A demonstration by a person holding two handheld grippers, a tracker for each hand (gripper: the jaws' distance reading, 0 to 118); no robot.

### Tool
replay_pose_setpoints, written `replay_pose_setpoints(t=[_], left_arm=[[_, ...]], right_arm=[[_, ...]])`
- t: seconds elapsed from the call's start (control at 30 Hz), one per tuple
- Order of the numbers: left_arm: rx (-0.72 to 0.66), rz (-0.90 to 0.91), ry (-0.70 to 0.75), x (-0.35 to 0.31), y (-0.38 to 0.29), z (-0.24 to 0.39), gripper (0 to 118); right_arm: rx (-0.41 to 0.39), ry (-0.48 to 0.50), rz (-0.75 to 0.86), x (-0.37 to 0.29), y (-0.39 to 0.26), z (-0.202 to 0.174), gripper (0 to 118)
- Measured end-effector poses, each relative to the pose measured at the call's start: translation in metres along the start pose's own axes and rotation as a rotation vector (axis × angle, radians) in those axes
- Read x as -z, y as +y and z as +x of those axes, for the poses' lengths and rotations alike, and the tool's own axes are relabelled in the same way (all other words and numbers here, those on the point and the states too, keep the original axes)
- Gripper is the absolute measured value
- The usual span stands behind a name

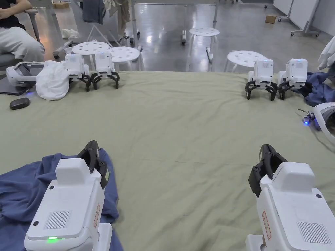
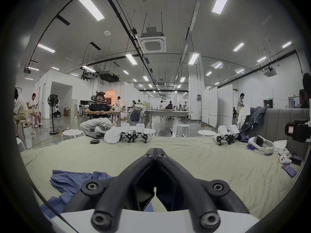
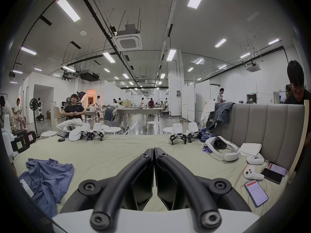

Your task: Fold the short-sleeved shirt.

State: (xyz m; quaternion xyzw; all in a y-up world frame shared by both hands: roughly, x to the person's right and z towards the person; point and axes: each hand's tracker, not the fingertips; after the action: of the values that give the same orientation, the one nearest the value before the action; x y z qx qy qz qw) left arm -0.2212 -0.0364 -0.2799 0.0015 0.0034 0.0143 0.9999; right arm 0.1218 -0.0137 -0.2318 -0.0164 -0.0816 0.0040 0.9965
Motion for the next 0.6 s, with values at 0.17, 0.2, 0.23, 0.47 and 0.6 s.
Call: replay_pose_setpoints(t=[0.17, 0.2, 0.23, 0.47, 0.6], left_arm=[[-0.006, -0.001, 0.001, -0.0003, 0.0002, -0.0013, 0], [-0.004, -0.001, -0.001, -0.0003, 0.0001, -0.0015, 0], [-0.002, -0.001, -0.001, -0.0003, -0.0001, -0.0012, 0], [0.002, 0.0, -0.002, 0.0005, -0.0011, -0.0023, 0], [-0.002, 0.002, -0.003, 0.0, -0.0003, -0.0016, 0]], right_arm=[[0.002, -0.001, 0.001, -0.0001, -0.0002, 0.0003, 4], [0.001, 0.0, 0.0, 0.0, -0.0004, 0.0004, 4], [0.0, 0.0, 0.0, 0.0, -0.0001, 0.0, 4], [-0.002, 0.002, 0.002, -0.0001, 0.0002, -0.0008, 4], [0.001, 0.002, 0.004, 0.0004, 0.0007, -0.0008, 4]])
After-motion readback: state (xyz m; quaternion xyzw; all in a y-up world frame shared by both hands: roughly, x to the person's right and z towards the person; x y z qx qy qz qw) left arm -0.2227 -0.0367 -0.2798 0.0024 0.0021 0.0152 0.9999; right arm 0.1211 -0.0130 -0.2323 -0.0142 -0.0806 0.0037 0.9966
